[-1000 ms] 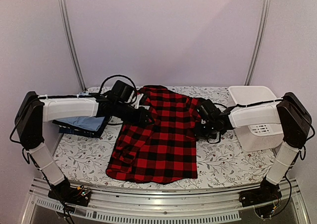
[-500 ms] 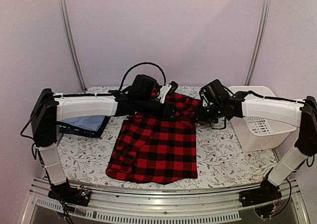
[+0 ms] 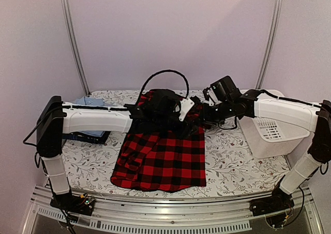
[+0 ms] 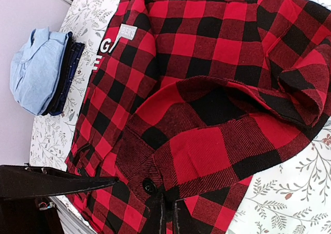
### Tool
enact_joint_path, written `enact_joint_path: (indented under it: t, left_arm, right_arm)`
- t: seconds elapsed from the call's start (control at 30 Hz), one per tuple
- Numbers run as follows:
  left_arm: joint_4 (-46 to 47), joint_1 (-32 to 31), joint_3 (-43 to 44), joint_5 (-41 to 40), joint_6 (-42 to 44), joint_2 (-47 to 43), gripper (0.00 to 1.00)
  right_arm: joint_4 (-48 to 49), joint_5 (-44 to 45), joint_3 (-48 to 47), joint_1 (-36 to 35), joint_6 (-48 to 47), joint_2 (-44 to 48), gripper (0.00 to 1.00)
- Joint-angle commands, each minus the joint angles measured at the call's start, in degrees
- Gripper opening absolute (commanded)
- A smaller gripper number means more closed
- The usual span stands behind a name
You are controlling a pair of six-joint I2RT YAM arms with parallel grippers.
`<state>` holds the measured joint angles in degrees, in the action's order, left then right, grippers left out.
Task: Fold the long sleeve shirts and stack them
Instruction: Pick up the 1/3-folded shirt from the center of the board.
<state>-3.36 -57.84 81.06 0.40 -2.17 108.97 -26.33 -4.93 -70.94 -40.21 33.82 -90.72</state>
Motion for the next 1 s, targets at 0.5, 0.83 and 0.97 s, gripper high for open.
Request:
enact_joint_path:
  t: [0.5, 0.83, 0.97]
  left_arm:
    - [20.08, -8.18, -5.59, -35.1, 24.43, 5.56, 0.73]
    - [23.4, -9.87, -7.02, -34.68, 30.08, 6.82, 0.76]
    - [26.43, -10.21, -9.29, -35.65, 32.99, 6.54, 0.77]
  right_arm:
    - [0.63, -8.87, -1.06, 2.14, 2.45, 2.53, 0.05]
    - [1.06, -9.57, -0.69, 2.23, 3.22, 2.65, 0.05]
    - [1.06, -9.44, -0.61, 2.31, 3.18, 2.99, 0.04]
